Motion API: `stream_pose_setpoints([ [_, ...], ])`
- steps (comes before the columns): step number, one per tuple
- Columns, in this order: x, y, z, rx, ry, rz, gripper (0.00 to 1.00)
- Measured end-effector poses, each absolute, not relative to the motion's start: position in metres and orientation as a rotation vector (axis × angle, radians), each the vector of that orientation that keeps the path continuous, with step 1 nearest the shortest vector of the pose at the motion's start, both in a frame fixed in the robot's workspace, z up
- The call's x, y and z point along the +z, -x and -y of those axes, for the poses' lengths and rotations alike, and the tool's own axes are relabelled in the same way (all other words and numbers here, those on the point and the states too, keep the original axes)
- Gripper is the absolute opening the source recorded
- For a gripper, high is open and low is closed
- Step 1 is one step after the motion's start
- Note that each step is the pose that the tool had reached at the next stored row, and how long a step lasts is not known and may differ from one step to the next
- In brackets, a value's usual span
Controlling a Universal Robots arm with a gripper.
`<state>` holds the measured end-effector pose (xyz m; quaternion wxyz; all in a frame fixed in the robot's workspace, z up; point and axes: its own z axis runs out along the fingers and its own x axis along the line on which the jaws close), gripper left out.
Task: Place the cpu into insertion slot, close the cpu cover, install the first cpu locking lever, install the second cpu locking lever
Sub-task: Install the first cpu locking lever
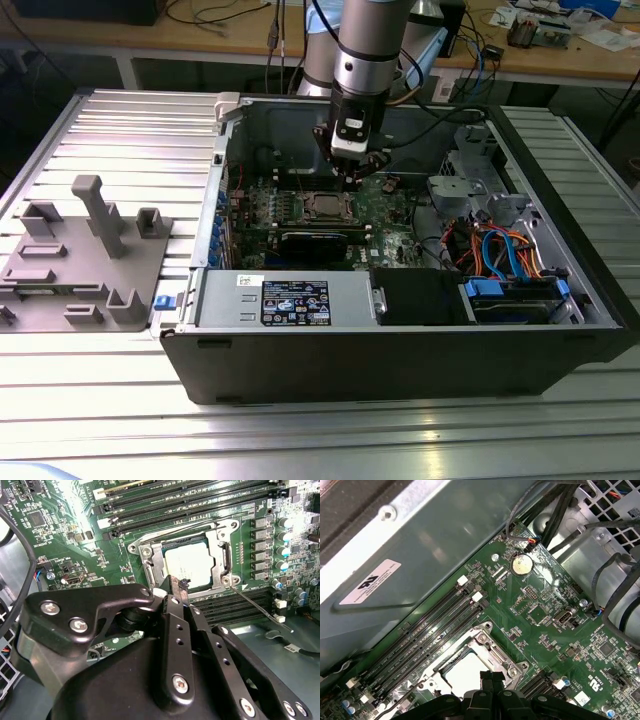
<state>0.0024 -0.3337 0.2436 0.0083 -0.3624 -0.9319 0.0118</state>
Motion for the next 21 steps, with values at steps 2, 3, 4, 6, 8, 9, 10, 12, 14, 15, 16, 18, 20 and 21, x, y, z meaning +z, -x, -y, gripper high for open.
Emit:
stream_pose_setpoints([
  [2,0.2436,-0.0024,0.3336,0.038,1.127,2.915,0.11],
  [3,0.2436,-0.0024,0.3336,0.039,1.123,2.917,0.11],
  [4,0.2436,-0.0024,0.3337,0.040,1.121,2.918,0.11],
  [6,0.2436,-0.0024,0.3336,0.041,1.115,2.920,0.11],
  [8,0.2436,-0.0024,0.3336,0.043,1.110,2.923,0.11],
  [9,0.2436,-0.0024,0.3336,0.044,1.108,2.924,0.11],
  [10,0.2436,-0.0024,0.3337,0.044,1.106,2.924,0.11],
  [12,0.2436,-0.0024,0.3336,0.045,1.104,2.925,0.11],
  [14,0.2436,-0.0024,0.3336,0.046,1.103,2.926,0.11],
  [15,0.2436,-0.0024,0.3336,0.046,1.103,2.926,0.11],
  [16,0.2436,-0.0024,0.3337,0.046,1.102,2.926,0.11],
  [18,0.2436,-0.0024,0.3336,0.046,1.100,2.927,0.11],
  [20,0.2436,-0.0024,0.3336,0.046,1.099,2.928,0.11],
  [21,0.2436,-0.0024,0.3336,0.046,1.099,2.928,0.11],
])
